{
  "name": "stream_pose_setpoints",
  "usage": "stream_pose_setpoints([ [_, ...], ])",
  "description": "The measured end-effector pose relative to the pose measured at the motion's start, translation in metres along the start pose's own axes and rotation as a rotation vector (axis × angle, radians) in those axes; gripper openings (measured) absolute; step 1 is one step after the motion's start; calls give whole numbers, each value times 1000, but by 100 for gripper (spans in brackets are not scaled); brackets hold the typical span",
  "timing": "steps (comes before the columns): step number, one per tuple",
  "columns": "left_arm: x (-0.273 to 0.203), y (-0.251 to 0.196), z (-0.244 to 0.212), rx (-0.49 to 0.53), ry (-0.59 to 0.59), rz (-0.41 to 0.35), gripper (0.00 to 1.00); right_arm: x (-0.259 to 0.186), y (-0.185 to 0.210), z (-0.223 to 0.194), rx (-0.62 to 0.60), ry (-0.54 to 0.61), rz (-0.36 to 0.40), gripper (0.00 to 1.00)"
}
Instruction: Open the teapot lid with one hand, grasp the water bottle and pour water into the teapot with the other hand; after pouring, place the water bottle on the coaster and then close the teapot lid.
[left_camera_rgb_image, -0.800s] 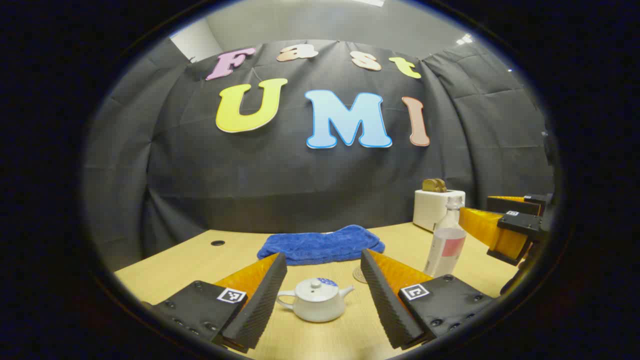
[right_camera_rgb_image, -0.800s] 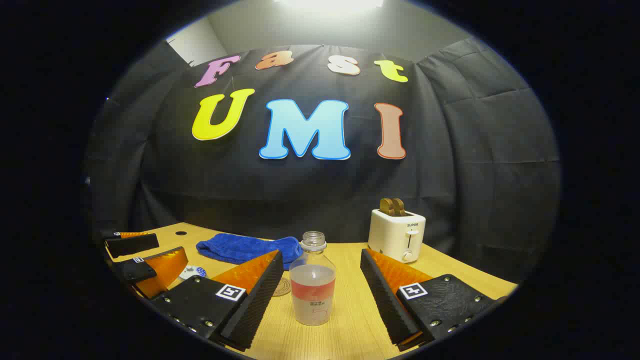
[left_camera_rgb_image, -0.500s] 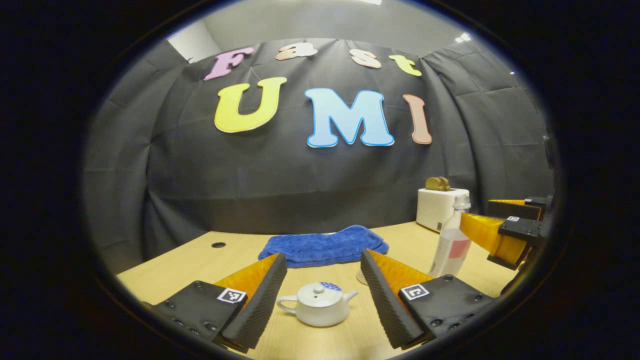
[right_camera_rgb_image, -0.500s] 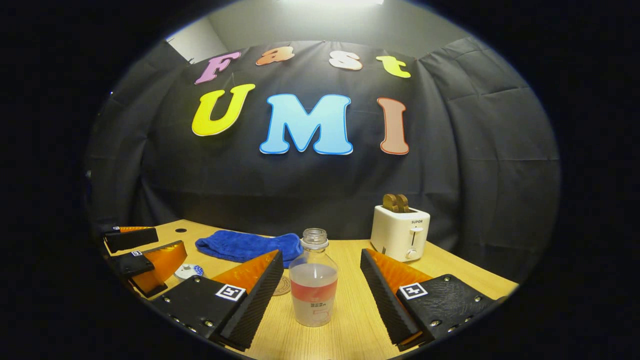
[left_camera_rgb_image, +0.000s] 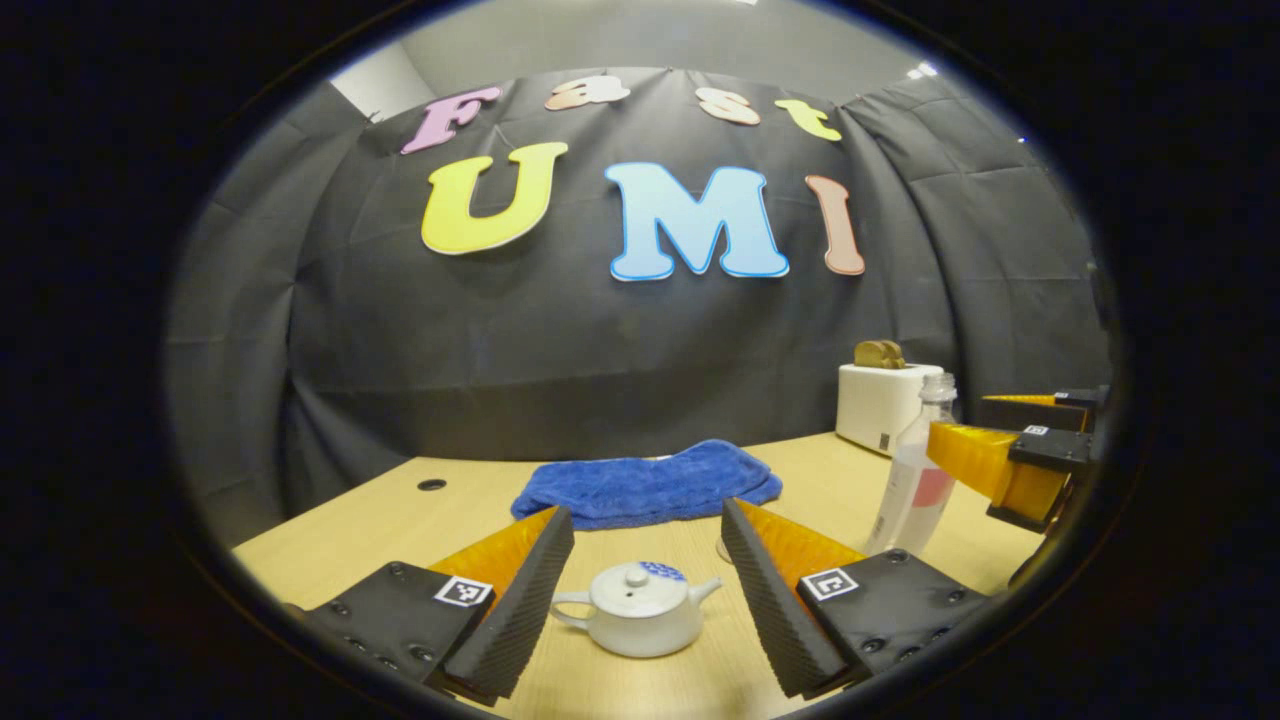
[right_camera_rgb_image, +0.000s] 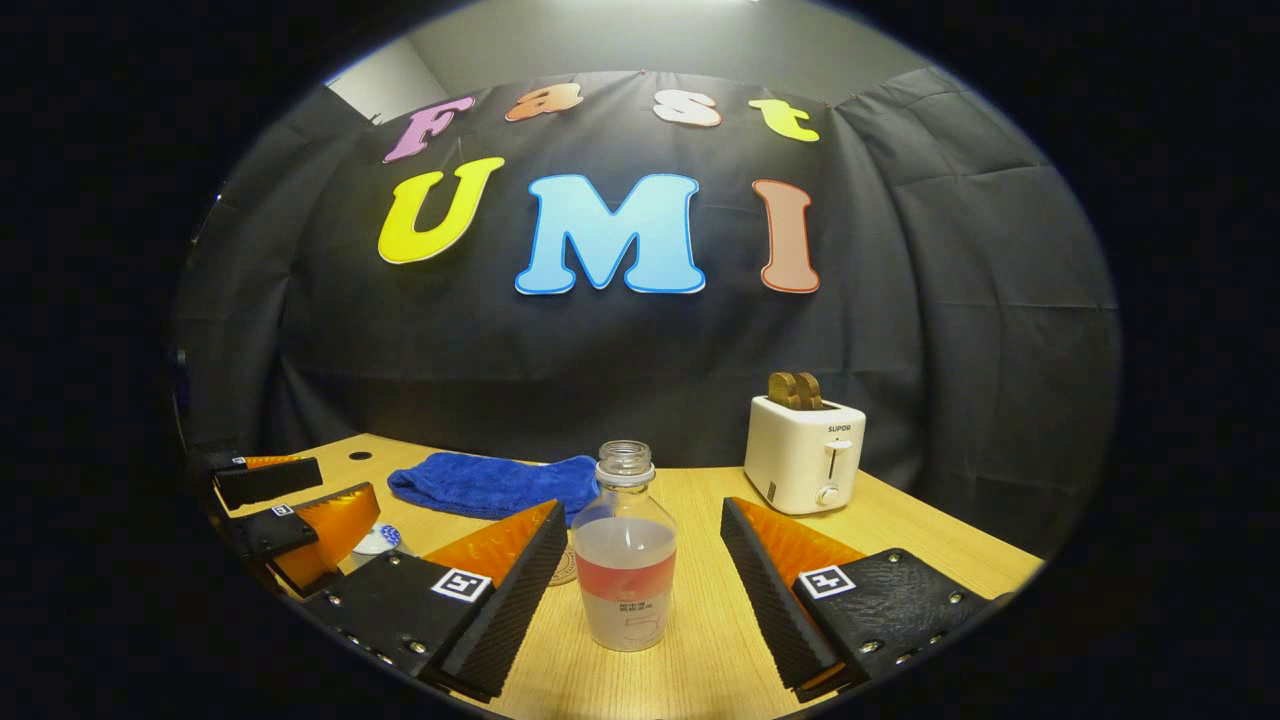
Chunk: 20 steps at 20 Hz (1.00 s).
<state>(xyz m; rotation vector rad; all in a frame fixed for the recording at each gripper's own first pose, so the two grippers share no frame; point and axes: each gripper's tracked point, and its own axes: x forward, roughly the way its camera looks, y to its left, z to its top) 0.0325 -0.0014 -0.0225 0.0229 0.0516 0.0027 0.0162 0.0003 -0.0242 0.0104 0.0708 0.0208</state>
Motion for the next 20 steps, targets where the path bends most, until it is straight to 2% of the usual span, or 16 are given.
stream_pose_setpoints([
  [7, 23, 5, -43, -23, 98, 10, 100, -3, -1, -2, -22, -5, 0, 96],
  [9, 26, 6, -48, -24, 111, 13, 95, -3, -2, -4, -24, 0, -1, 96],
  [11, 30, 6, -52, -22, 119, 12, 95, -2, -3, -8, -20, 7, -3, 96],
  [14, 33, 6, -52, -13, 118, 12, 86, -3, -8, -13, -9, 19, -11, 96],
  [17, 32, 6, -46, 16, 109, 14, 82, -2, -11, -17, 12, 28, -13, 96],
  [19, 35, 7, -45, 32, 114, 21, 63, -3, -13, -18, 16, 29, -18, 96],
  [20, 36, 7, -45, 35, 121, 20, 59, -3, -14, -18, 14, 27, -19, 96],
])
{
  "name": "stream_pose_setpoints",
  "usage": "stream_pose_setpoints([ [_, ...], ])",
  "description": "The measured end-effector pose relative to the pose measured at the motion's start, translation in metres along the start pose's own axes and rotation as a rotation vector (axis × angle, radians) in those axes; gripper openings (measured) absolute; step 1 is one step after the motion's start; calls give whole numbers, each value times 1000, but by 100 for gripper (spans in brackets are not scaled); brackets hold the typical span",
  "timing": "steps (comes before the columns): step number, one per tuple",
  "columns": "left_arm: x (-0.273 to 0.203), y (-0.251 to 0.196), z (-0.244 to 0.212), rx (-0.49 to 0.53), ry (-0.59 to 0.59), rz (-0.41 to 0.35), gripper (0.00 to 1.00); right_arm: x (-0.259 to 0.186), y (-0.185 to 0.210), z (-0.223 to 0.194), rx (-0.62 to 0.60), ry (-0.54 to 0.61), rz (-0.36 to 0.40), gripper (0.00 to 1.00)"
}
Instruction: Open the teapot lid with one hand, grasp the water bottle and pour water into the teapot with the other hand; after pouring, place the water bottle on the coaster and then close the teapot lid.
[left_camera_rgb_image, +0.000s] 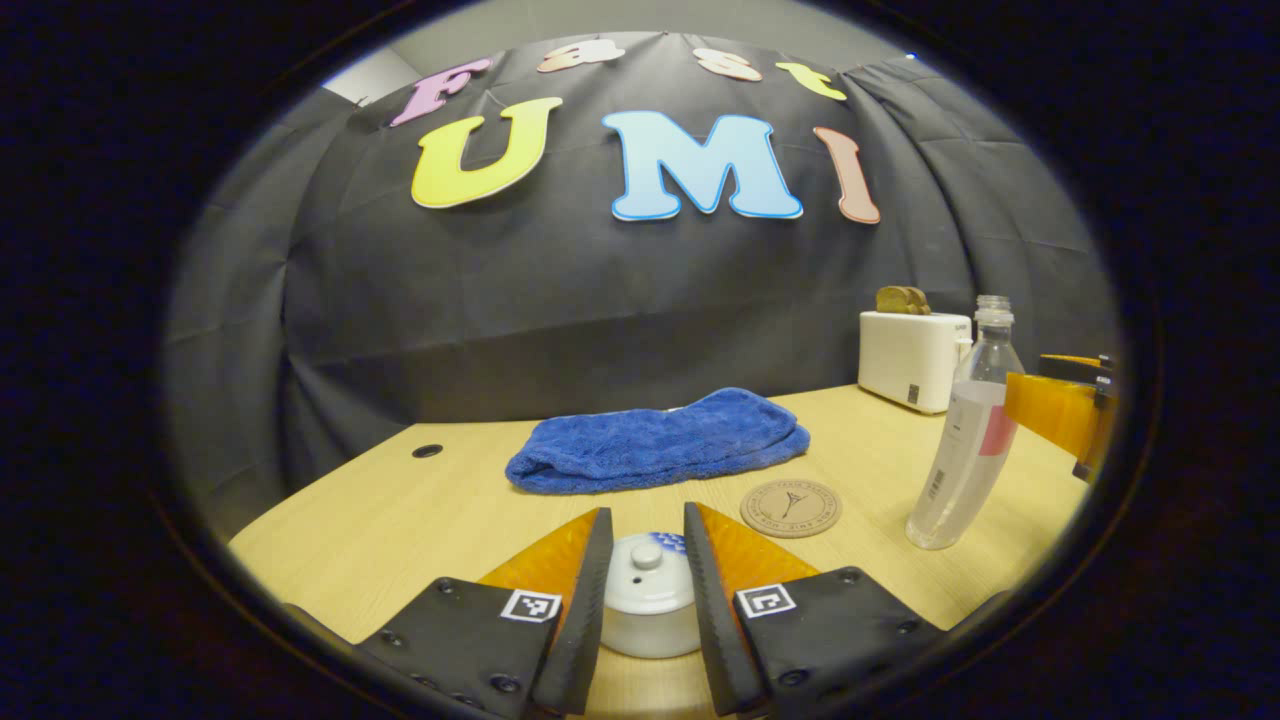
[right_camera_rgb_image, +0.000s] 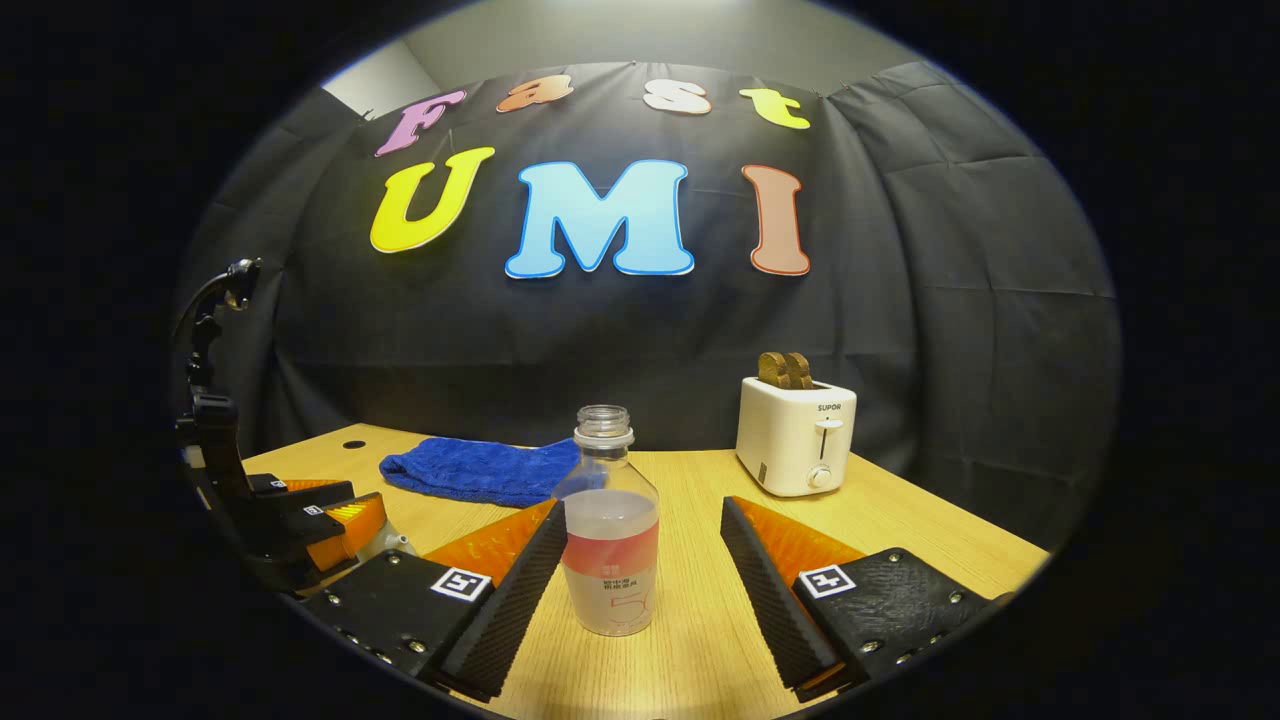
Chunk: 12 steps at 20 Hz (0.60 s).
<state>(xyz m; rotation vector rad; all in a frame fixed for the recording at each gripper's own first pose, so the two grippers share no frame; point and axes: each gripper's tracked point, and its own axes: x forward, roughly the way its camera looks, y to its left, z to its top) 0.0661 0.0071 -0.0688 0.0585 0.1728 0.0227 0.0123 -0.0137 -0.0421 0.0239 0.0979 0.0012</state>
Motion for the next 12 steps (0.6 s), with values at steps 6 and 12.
stream_pose_setpoints([
  [6, 7, -2, 6, 32, 25, -27, 34, -1, 1, -4, -10, 6, 0, 96],
  [12, 8, 0, 4, 34, 24, -24, 10, -1, 0, -5, -4, 7, -2, 96],
])
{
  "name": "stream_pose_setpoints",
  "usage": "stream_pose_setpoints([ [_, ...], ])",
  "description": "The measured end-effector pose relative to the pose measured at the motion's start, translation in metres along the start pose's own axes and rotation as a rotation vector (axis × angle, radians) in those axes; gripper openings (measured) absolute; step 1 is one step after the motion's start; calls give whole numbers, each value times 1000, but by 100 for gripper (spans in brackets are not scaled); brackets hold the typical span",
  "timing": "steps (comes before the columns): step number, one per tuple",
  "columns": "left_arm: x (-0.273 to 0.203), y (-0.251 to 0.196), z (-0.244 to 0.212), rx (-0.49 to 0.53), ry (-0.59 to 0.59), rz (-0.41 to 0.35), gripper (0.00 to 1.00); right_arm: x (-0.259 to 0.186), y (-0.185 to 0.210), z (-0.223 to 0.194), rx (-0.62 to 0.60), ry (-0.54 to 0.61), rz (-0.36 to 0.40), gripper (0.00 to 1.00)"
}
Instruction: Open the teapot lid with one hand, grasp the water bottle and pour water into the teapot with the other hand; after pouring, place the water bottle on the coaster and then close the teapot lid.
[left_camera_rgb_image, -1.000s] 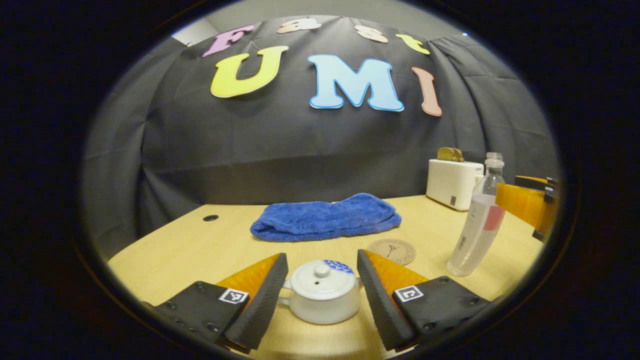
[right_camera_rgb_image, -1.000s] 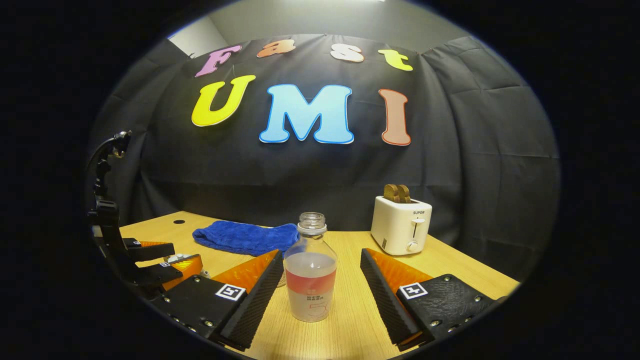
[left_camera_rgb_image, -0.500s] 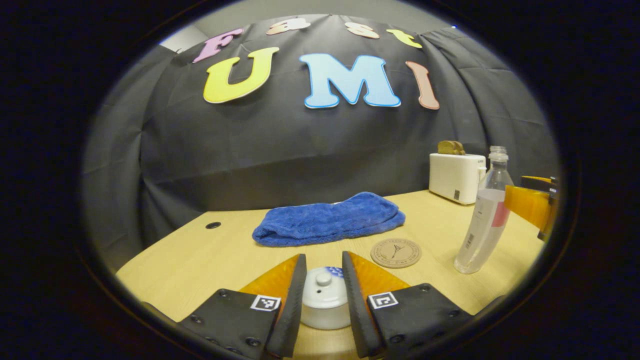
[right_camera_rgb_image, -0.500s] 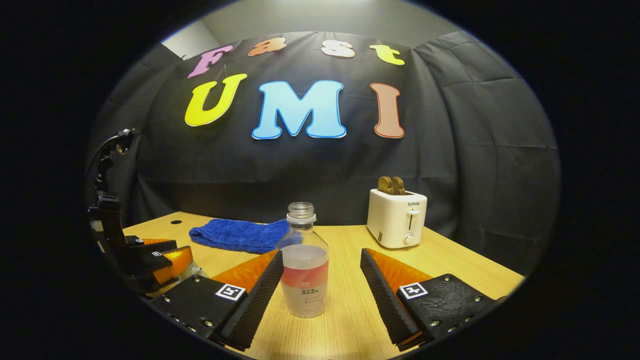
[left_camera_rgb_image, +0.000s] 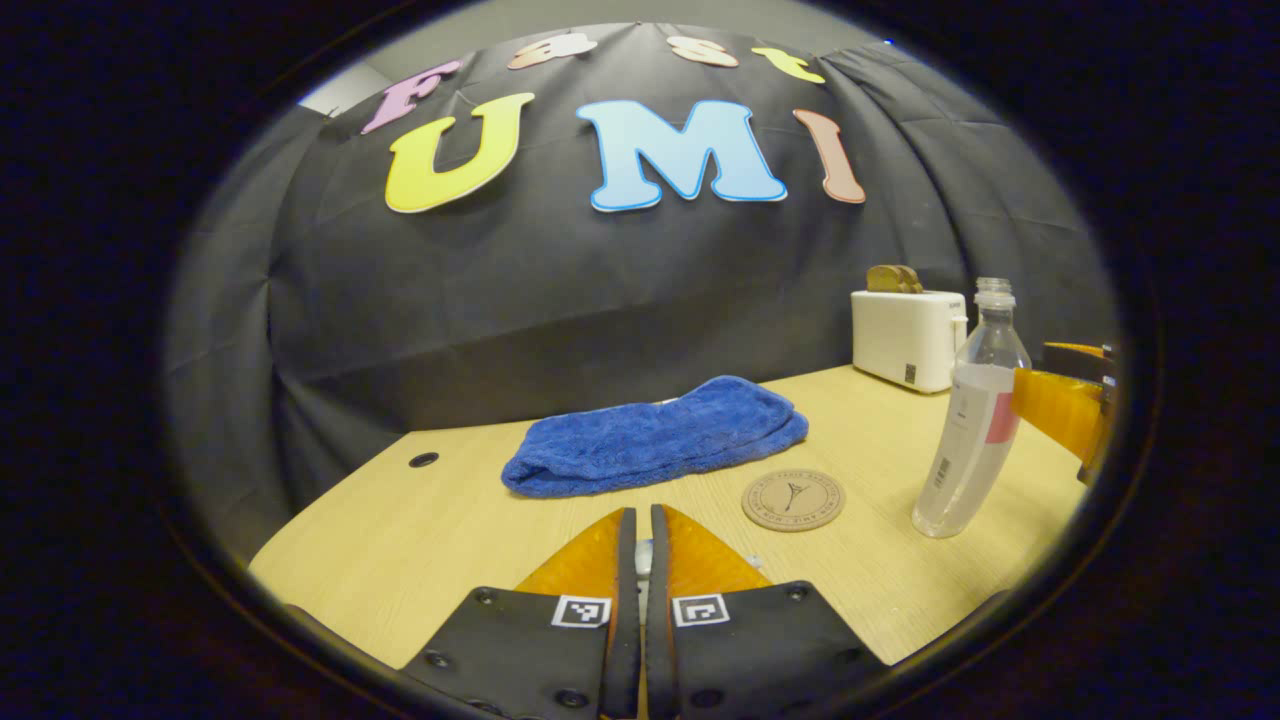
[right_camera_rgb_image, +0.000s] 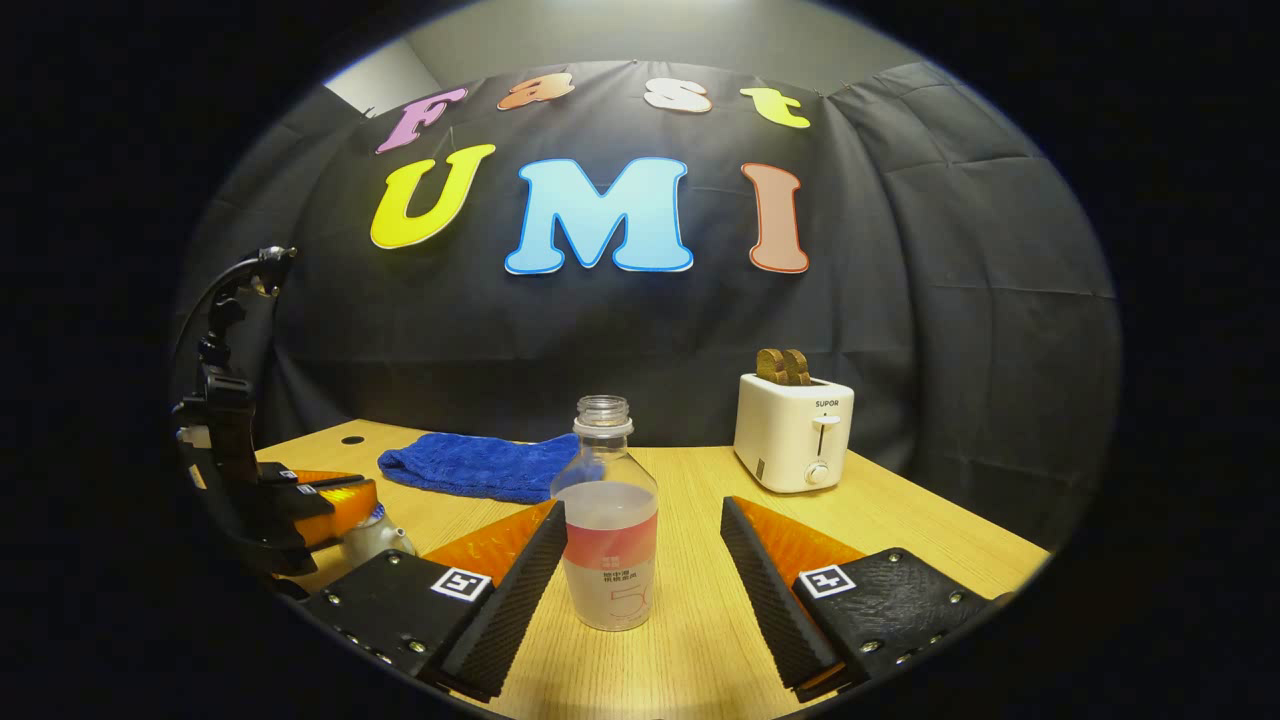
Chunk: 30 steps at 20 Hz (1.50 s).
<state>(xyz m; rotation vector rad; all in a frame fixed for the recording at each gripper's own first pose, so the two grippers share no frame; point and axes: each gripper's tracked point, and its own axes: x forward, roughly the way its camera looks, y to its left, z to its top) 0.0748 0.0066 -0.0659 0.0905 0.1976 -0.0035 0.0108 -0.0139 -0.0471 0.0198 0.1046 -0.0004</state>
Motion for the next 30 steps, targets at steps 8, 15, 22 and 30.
stream_pose_setpoints([
  [8, -8, 2, 18, -53, -55, -28, 8, 3, 2, -4, 7, 15, 11, 96],
  [15, -14, 27, 27, -50, -92, 0, 9, 6, 4, -7, 0, 27, 16, 96],
  [22, -15, 89, 15, -63, -95, 104, 9, 17, 9, -18, -15, 69, 22, 96],
  [30, -16, 120, 2, -76, -79, 147, 10, 40, 19, -45, -5, 186, 61, 96],
])
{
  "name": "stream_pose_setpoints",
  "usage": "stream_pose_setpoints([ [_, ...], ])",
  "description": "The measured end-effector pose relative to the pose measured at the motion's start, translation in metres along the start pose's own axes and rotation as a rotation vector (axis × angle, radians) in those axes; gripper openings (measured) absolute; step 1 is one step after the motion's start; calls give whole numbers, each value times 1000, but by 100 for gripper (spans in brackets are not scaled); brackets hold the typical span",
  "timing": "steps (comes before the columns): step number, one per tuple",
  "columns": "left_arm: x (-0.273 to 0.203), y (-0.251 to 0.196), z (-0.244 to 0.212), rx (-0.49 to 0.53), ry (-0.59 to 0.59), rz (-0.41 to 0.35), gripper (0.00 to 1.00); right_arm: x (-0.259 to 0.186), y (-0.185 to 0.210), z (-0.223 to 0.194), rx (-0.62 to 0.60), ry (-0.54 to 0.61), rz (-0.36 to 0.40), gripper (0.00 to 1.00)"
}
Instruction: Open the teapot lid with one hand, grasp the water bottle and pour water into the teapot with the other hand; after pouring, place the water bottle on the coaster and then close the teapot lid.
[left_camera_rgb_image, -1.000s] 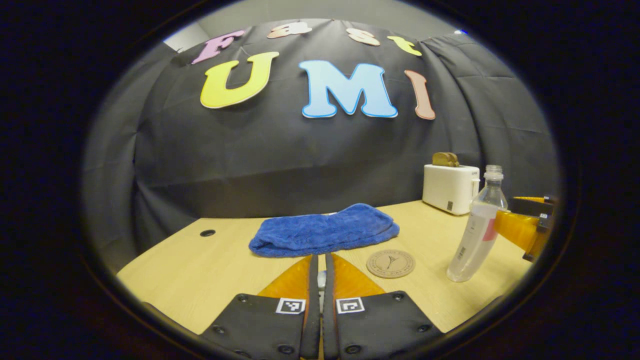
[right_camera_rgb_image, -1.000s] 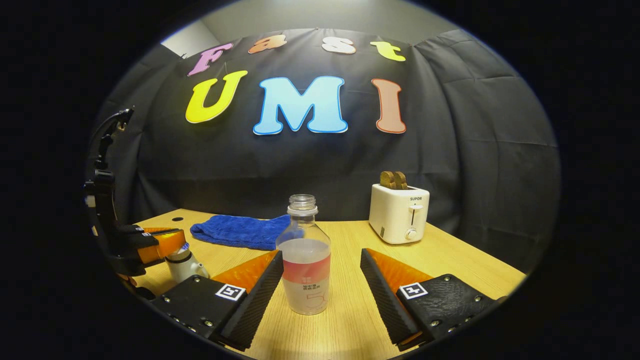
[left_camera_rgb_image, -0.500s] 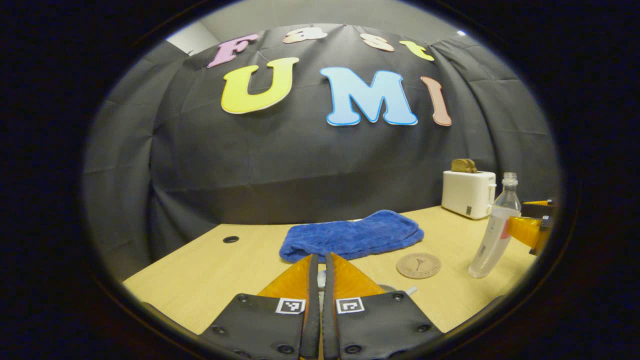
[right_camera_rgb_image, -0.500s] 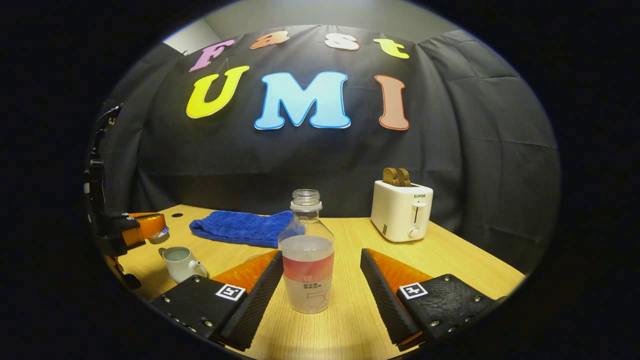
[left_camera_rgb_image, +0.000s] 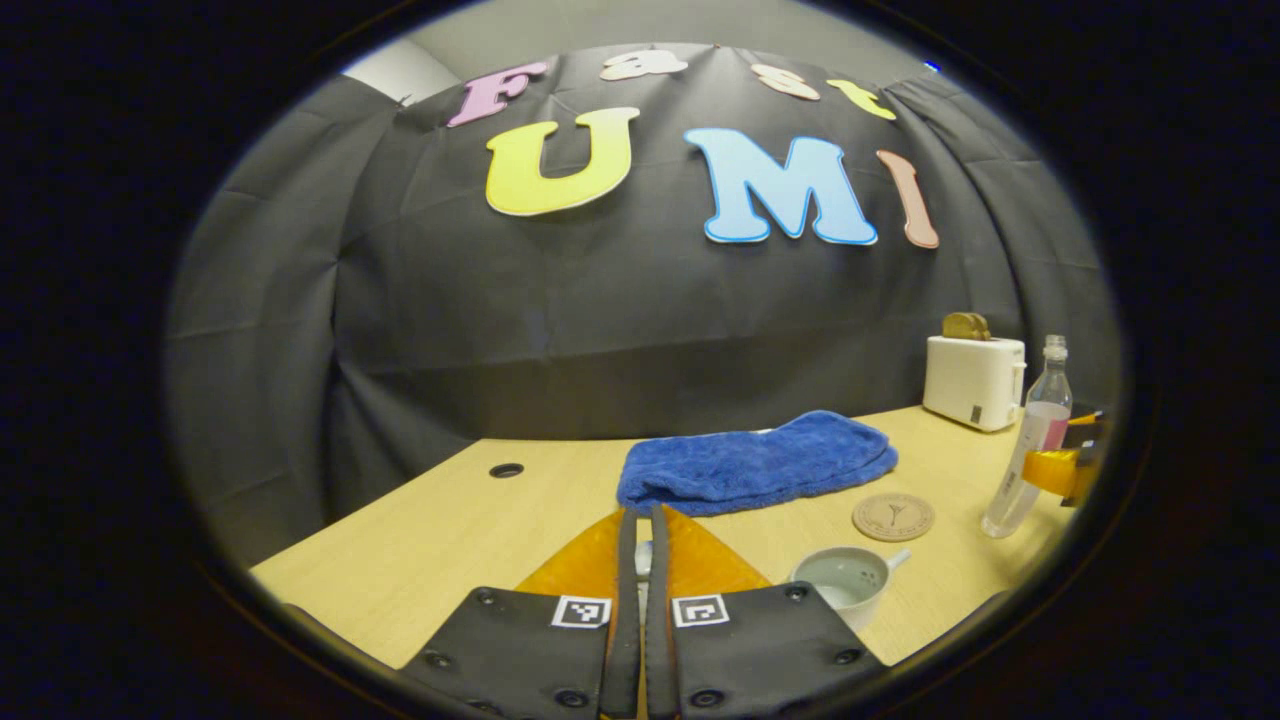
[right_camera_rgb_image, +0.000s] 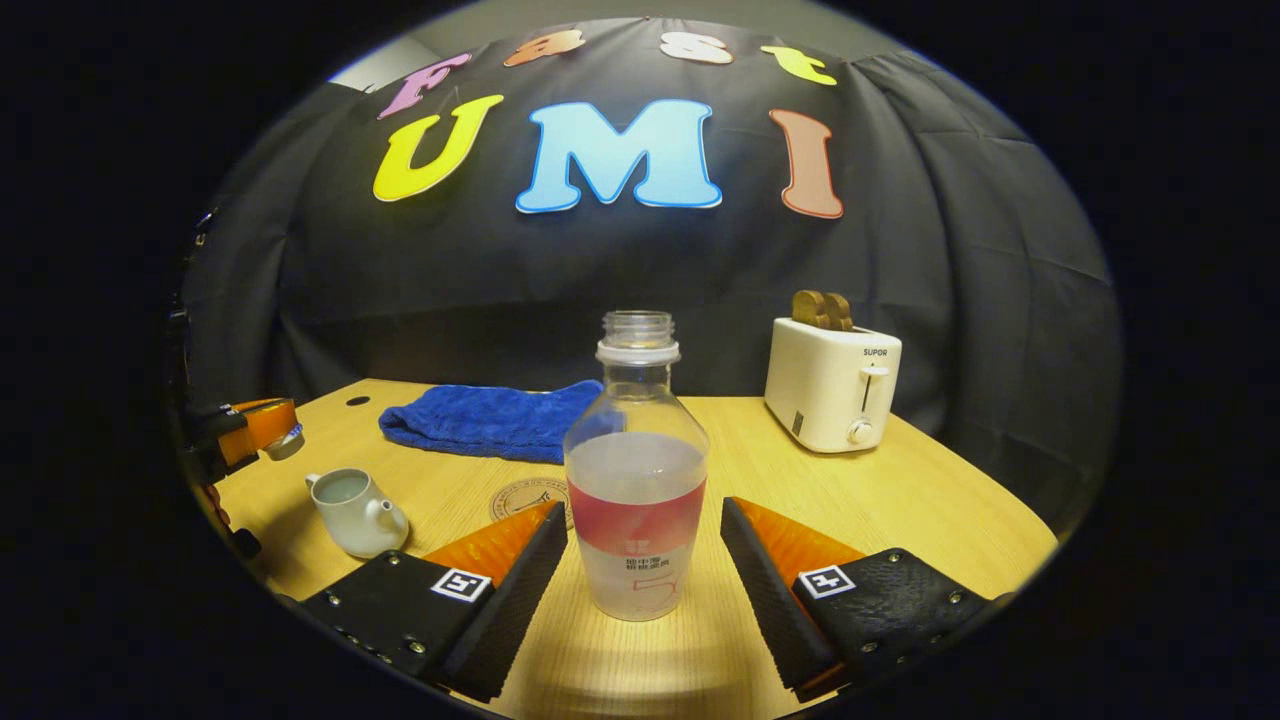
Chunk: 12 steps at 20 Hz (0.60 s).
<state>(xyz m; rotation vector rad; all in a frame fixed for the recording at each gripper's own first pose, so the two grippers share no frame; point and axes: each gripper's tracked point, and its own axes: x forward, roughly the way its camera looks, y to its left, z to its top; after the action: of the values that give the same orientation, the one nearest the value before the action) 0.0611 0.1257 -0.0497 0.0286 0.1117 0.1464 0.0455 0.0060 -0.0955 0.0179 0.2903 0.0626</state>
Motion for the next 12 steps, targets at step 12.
stream_pose_setpoints([
  [12, -1, 10, -9, -36, 18, 7, 8, 6, 11, 13, -236, -31, -20, 76],
])
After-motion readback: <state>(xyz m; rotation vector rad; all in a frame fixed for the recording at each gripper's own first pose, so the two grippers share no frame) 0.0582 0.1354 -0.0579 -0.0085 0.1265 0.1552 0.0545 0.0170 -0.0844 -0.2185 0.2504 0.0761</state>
